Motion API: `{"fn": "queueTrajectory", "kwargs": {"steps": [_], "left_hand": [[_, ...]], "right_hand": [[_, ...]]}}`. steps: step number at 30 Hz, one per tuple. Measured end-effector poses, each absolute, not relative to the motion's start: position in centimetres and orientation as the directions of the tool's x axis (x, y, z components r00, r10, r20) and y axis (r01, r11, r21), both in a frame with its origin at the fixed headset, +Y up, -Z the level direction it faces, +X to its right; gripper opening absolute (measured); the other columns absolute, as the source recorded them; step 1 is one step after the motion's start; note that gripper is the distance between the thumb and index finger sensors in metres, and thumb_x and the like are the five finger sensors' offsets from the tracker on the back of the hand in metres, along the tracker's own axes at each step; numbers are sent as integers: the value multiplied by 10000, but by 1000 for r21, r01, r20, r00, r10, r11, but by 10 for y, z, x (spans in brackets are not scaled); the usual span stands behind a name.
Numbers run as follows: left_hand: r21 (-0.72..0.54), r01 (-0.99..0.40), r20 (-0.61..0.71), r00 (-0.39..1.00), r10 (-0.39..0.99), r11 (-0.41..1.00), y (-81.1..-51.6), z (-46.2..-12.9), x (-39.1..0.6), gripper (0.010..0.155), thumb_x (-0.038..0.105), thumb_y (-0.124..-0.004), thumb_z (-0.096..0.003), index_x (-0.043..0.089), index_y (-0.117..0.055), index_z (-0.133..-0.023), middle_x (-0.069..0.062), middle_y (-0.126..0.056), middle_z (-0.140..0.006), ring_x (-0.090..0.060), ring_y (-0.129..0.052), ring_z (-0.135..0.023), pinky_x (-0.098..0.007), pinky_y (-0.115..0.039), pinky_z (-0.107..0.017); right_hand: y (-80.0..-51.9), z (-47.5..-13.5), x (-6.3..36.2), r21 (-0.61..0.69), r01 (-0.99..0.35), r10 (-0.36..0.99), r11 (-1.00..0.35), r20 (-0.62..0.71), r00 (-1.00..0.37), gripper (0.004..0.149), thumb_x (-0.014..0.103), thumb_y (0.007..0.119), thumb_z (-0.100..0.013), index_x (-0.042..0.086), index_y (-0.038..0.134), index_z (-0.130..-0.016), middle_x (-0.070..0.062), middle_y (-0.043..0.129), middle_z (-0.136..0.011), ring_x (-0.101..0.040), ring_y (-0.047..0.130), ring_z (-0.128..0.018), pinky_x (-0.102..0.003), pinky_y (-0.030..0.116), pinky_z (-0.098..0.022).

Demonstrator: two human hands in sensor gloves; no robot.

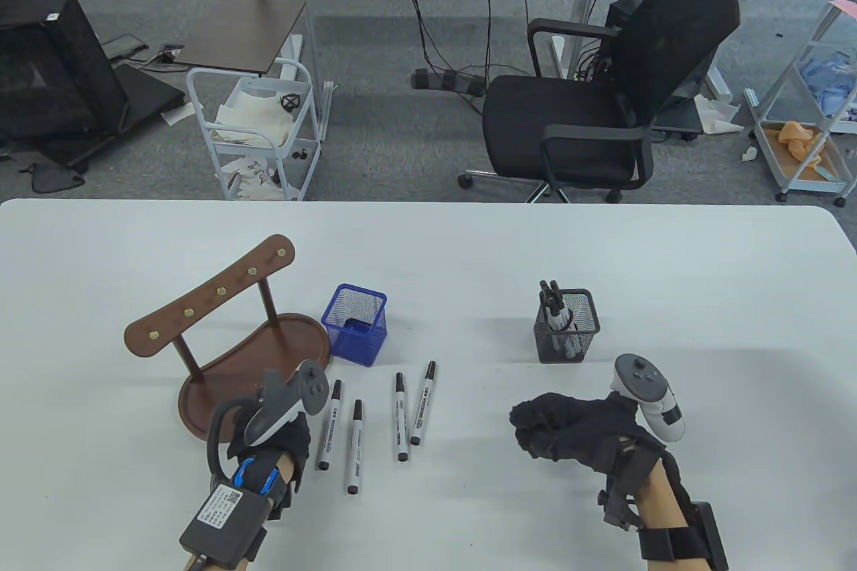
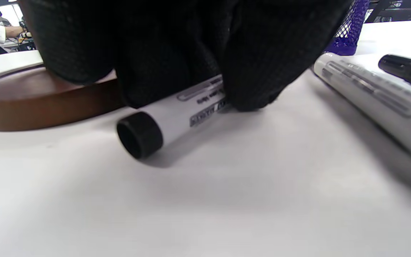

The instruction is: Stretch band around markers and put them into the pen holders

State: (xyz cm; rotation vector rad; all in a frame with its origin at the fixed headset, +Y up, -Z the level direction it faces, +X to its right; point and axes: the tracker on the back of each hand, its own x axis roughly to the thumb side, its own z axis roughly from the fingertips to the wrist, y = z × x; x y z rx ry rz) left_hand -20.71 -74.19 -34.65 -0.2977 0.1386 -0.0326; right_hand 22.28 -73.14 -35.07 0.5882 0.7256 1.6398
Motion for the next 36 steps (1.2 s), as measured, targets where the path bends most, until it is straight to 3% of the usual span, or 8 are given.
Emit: {"fn": "queueTrajectory", "kwargs": {"steps": [5, 10, 19, 25, 30, 36], "left_hand": [[-358, -69, -147, 989, 16, 931, -742, -347, -208, 621, 275, -902, -528, -29, -683, -1023, -217, -913, -886, -367, -962, -709, -620, -789, -554], [-431, -251, -167, 966, 197, 867, -737, -347, -209, 616, 259, -841, -558, -40, -627, -1053, -233, -848, -918, -393, -911, -747, -643, -753, -574], [-471, -457, -204, 888, 411, 755, -726, -346, -204, 592, 236, -773, -584, -22, -553, -1069, -250, -757, -934, -367, -936, -736, -597, -850, -555], [-443, -502, -216, 864, 455, 743, -723, -348, -198, 557, 175, -688, -592, -40, -484, -1064, -279, -754, -952, -302, -967, -661, -545, -889, -498], [-453, -504, -215, 862, 459, 735, -729, -349, -196, 573, 172, -601, -601, -45, -385, -1086, -228, -727, -926, -249, -923, -599, -518, -855, -470], [-477, -523, -245, 851, 465, 706, -743, -348, -197, 645, 309, -654, -623, -16, -364, -1098, -204, -737, -879, -230, -915, -562, -509, -857, -448]], "right_hand": [[-732, -351, 223, 735, -667, 982, -118, -13, -188, 544, 367, 956, -457, 268, 771, -959, -75, 928, -893, -378, 881, -761, -624, 657, -634], [-732, -351, 223, 737, -666, 982, -117, -15, -189, 541, 366, 956, -458, 267, 774, -958, -75, 928, -890, -379, 882, -760, -625, 657, -634], [-733, -350, 223, 740, -662, 981, -118, -17, -193, 542, 365, 956, -457, 267, 774, -959, -78, 930, -891, -380, 881, -761, -625, 658, -633], [-732, -351, 223, 740, -662, 981, -117, -16, -192, 544, 365, 956, -456, 267, 774, -959, -76, 931, -891, -380, 880, -761, -625, 657, -634], [-732, -351, 223, 741, -661, 982, -118, -13, -190, 542, 364, 956, -458, 267, 774, -959, -77, 931, -890, -379, 882, -760, -625, 658, -633], [-732, -351, 223, 741, -661, 982, -119, -11, -189, 541, 364, 956, -458, 267, 775, -958, -76, 931, -890, -379, 882, -760, -624, 658, -634]]}}
